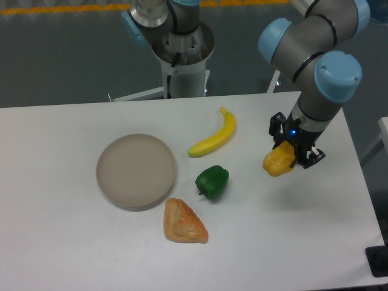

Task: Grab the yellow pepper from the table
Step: 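Lift the held yellow pepper up off the table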

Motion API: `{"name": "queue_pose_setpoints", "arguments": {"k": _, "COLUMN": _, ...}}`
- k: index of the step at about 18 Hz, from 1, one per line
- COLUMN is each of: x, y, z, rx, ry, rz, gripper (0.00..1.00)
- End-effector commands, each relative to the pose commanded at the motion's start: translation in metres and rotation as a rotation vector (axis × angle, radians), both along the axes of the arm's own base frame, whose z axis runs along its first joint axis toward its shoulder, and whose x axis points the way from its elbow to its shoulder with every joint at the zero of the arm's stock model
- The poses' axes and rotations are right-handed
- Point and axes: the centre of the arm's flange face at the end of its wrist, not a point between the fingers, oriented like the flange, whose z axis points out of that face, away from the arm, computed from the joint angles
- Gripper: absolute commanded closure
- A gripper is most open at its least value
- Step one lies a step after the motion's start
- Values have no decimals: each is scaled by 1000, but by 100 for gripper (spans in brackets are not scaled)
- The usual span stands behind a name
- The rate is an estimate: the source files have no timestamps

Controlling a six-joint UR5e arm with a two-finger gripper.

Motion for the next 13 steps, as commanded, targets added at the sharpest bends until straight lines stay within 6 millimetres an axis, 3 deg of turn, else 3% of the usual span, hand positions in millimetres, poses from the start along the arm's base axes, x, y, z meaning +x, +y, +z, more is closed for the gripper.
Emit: {"name": "queue_pose_setpoints", "arguments": {"k": 13, "x": -5, "y": 1, "z": -4, "rx": -19, "ry": 19, "rz": -37, "gripper": 82}}
